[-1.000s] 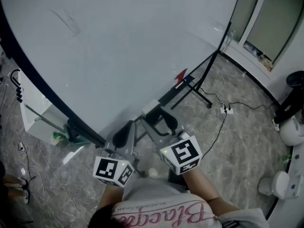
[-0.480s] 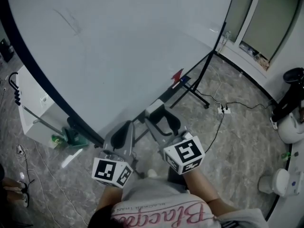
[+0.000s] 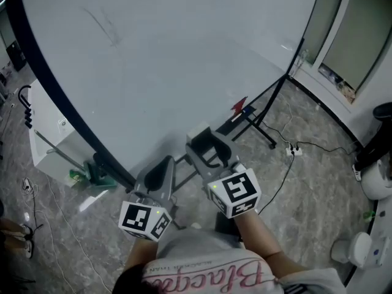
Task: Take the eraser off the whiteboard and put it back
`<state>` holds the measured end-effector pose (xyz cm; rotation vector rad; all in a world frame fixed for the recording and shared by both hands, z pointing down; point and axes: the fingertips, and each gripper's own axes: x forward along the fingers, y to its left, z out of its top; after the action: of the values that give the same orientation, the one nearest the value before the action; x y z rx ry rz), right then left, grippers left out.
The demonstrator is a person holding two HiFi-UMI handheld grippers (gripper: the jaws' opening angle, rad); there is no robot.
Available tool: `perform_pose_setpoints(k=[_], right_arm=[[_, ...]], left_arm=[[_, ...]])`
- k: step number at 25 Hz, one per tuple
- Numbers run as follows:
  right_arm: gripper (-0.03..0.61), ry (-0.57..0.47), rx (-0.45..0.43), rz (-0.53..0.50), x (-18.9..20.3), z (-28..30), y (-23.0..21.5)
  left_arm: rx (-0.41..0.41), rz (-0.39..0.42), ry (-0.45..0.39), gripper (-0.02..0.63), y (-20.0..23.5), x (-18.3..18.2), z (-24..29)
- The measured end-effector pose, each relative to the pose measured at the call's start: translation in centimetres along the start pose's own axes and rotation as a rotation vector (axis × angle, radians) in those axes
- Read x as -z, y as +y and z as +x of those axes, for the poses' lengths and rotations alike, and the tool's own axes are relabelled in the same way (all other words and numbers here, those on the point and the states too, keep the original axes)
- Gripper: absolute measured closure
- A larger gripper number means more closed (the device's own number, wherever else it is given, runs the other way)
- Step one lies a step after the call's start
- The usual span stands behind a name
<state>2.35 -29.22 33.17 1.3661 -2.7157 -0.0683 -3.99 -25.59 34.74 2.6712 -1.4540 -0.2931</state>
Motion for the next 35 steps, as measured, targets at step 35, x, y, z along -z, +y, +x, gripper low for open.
perform_pose_setpoints(k=[35], right_arm=[[0.286, -0.02, 0.005, -0.044, -1.9, 2.9, 0.4]], left_arm=[[0.031, 0.054, 0.024, 0.614, -0.7, -0.3, -0.7]])
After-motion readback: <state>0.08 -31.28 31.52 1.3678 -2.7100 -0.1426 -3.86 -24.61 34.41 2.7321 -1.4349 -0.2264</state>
